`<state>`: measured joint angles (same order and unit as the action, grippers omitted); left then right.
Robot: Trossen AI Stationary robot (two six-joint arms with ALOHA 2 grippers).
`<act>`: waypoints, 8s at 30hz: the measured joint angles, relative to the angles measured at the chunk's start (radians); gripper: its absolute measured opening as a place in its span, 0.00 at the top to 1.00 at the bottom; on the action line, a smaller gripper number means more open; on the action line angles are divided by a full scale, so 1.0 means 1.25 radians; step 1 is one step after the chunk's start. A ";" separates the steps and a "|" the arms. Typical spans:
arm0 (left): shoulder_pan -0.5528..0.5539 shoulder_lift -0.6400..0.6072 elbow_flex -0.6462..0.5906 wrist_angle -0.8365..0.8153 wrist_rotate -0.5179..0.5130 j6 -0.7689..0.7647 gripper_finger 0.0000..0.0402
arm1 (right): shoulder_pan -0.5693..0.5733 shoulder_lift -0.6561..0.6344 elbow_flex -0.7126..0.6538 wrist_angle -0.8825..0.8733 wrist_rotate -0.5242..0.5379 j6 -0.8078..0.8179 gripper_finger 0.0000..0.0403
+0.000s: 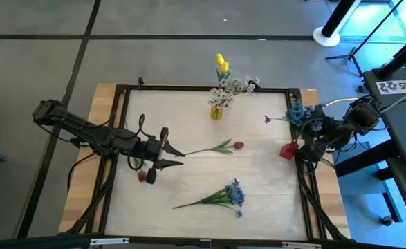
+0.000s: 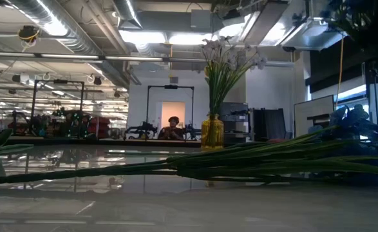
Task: Sort flowers into vase by color
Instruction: Put the top blue flowers into the red vase, then put the right pink flower into the red vase
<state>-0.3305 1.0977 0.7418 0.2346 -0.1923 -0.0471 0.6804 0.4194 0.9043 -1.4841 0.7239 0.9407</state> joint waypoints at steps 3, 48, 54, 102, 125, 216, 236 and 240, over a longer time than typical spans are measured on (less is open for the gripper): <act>0.003 0.053 0.000 0.001 0.001 -0.018 0.71 | 0.000 0.000 -0.021 0.000 -0.030 0.007 0.94; 0.298 0.775 0.256 0.007 0.027 -0.080 0.79 | 0.000 0.035 0.123 -0.015 -0.293 0.143 0.37; 0.268 0.738 0.253 -0.064 -0.041 -0.065 0.97 | 0.000 0.035 0.126 -0.070 -0.358 0.191 0.37; 0.172 0.481 0.250 0.559 0.190 -0.016 0.99 | -0.064 0.584 0.144 1.201 0.068 -0.882 0.44; 0.168 0.400 0.250 0.292 0.212 0.025 0.74 | -0.099 0.550 0.224 1.013 -0.001 -0.765 0.98; 0.121 0.275 0.250 -0.098 -0.063 0.033 0.72 | -0.105 0.094 0.190 0.161 0.026 -0.424 0.98; 0.058 0.349 0.250 -0.132 0.002 -0.116 0.68 | -0.105 0.103 0.143 0.066 -0.073 -0.228 0.69; 0.038 0.392 0.250 -0.110 0.003 -0.185 0.64 | -0.105 0.119 0.200 0.020 -0.095 -0.218 0.49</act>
<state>-0.2836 1.5875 1.0546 0.0976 -0.1881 -0.2784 0.5491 0.5678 1.1544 -1.4596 0.6049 0.6681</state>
